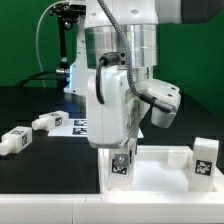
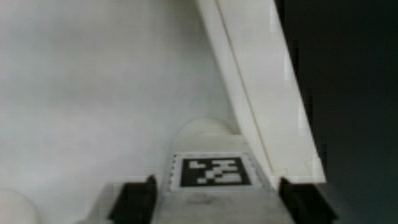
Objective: Assemble square table
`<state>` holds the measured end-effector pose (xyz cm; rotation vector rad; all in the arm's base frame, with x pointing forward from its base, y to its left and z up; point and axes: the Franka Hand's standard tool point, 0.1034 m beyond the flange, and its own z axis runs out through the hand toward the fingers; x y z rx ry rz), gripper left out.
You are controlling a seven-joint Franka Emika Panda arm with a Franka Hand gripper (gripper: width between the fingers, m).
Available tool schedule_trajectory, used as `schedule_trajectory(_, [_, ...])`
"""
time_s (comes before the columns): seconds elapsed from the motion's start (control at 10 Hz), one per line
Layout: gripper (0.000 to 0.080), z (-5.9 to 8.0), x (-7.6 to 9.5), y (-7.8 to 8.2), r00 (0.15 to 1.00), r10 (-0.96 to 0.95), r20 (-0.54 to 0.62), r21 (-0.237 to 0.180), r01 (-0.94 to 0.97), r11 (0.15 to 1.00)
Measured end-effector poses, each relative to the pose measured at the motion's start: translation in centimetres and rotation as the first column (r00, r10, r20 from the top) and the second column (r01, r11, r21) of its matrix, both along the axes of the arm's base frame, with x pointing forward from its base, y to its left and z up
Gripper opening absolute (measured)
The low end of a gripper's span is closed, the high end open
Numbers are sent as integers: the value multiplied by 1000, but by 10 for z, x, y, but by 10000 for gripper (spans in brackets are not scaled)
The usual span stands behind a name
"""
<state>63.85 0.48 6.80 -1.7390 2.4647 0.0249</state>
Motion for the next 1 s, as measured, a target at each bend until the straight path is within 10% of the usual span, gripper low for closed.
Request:
schedule_trajectory(0.2, [571,2,1,1,1000,11,3,0,-11,1000])
schedule_trajectory(0.5, [645,45,-10,20,997,55,46,26,-56,998])
schedule_trajectory(1.0, [649,39,-12,22,997,74,31,24,-75,997])
